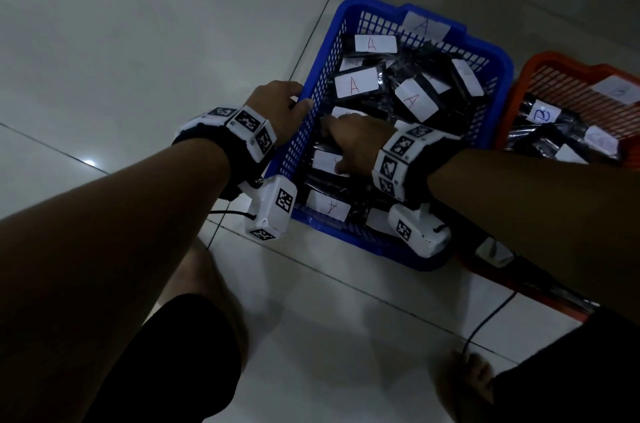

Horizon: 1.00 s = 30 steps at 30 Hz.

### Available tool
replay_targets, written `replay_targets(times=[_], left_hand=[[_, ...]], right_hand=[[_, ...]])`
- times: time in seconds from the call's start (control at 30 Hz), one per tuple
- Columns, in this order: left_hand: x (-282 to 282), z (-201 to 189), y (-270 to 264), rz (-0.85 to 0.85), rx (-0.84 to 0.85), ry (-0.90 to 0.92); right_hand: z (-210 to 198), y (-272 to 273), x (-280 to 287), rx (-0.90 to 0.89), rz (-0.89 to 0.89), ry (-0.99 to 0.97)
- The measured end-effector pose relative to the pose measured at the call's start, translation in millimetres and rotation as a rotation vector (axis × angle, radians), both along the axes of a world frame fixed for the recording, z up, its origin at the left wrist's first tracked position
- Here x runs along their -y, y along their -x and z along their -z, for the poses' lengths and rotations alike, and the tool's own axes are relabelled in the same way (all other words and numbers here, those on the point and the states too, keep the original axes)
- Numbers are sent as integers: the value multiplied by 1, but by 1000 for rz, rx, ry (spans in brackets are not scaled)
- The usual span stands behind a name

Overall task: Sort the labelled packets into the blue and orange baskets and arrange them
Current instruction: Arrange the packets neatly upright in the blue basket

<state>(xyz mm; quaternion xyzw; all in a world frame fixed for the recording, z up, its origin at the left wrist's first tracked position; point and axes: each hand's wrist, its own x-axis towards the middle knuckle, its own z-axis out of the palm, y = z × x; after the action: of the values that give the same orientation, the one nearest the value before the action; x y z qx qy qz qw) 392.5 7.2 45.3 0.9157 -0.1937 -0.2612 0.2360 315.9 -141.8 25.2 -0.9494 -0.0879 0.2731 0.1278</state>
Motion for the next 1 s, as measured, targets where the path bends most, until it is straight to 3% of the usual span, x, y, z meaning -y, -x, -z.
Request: replay_targets(times=[0.13,0.27,0.4,0.7,1.0], left_hand=[[1,-1,0,8,9,-8],[1,-1,-1,0,-6,-9],[2,-2,-1,-13,-19,-13],[3,-3,-1,-20,-11,-29],[4,-4,2,-42,4,-41]], right_hand=[[-11,12,0,188,-33,-105],[-18,12,-2,-17,148,-233],[-21,17,-5,-262,18,-122],[-19,19,-1,-357,105,-249],[-14,28,-6,-253,51,-226]])
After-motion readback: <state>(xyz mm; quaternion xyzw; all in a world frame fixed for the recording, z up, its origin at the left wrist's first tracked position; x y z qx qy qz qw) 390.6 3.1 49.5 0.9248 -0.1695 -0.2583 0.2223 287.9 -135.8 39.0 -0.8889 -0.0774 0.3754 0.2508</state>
